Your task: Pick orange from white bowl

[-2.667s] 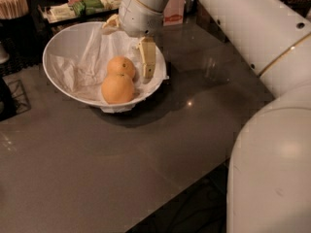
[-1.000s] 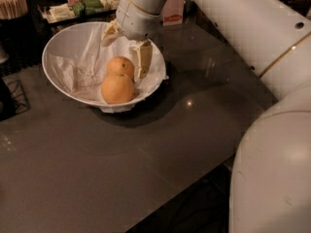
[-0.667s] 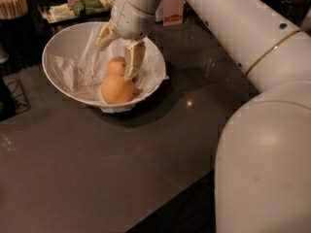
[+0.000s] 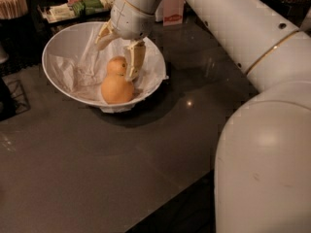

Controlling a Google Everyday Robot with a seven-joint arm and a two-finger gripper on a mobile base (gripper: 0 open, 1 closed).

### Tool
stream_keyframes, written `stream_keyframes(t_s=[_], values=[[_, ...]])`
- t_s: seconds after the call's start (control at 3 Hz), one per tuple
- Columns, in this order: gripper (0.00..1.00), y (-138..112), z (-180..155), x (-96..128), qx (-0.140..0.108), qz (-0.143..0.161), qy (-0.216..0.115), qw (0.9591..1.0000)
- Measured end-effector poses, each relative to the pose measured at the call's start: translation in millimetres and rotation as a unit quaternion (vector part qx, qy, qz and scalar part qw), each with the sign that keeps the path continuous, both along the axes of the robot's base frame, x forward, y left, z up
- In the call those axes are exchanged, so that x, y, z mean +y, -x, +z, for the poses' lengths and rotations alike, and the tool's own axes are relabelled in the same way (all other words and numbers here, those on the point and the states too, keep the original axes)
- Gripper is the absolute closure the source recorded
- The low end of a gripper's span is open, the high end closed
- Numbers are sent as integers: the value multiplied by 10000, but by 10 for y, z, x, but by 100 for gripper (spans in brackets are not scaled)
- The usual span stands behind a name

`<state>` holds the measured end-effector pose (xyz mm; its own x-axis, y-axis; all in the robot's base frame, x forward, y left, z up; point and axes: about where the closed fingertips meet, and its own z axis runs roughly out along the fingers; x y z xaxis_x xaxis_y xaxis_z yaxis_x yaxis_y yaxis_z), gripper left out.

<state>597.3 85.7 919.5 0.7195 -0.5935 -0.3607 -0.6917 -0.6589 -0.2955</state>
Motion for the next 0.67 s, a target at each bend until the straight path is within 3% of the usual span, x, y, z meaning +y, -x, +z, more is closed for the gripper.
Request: stream_keyframes(t_s=[0.67], values=[[70, 133, -44, 104, 51, 37, -53, 10000]])
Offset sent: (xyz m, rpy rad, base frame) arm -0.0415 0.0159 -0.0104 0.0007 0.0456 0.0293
